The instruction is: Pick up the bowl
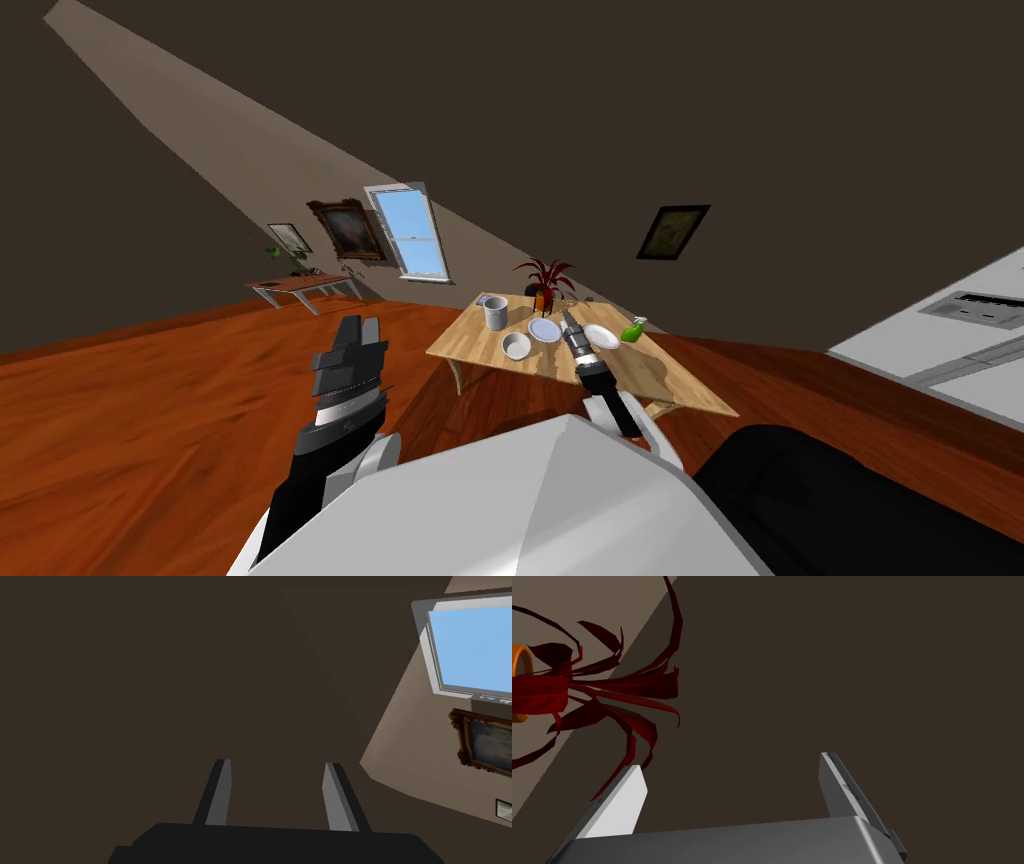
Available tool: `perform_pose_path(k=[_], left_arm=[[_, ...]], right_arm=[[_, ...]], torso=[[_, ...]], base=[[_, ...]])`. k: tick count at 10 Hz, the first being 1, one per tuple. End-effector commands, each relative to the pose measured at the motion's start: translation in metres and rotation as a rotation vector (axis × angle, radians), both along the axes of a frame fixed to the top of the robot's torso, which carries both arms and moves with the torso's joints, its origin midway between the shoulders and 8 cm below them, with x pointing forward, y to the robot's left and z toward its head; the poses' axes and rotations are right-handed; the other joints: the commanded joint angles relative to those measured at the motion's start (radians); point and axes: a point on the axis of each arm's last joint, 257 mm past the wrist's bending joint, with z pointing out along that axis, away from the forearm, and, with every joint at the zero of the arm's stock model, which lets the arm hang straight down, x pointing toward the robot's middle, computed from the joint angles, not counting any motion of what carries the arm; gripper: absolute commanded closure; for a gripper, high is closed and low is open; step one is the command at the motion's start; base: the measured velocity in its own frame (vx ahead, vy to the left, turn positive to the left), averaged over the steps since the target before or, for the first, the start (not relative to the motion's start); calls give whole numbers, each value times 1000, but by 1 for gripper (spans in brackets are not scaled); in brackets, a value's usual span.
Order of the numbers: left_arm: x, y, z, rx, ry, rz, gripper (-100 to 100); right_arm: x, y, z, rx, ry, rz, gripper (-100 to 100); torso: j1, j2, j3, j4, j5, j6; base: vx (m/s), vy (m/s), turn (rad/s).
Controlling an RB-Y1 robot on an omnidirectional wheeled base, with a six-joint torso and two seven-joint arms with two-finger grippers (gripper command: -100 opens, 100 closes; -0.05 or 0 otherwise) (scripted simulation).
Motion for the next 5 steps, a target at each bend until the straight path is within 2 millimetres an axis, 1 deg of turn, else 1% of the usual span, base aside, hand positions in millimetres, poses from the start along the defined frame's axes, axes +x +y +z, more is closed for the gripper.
perform_pose_path(k=[1, 2, 3, 5], left_arm=[[0, 0, 0, 0, 0, 0, 0], [0, 0, 0, 0, 0, 0, 0], [0, 0, 0, 0, 0, 0, 0], [0, 0, 0, 0, 0, 0, 0]], right_arm=[[1, -5, -24, -57, 72, -11, -100], [-1, -12, -46, -93, 135, -21, -100], [-1, -11, -47, -107, 137, -22, -100], [-9, -30, -95, -196, 270, -43, -100]], torso=[[0, 0, 0, 0, 0, 0], [0, -1, 0, 0, 0, -1], [1, -1, -1, 0, 0, -1], [0, -1, -1, 0, 0, -1]], base=[[12, 69, 199], [24, 83, 284], [11, 59, 139], [21, 80, 297]])
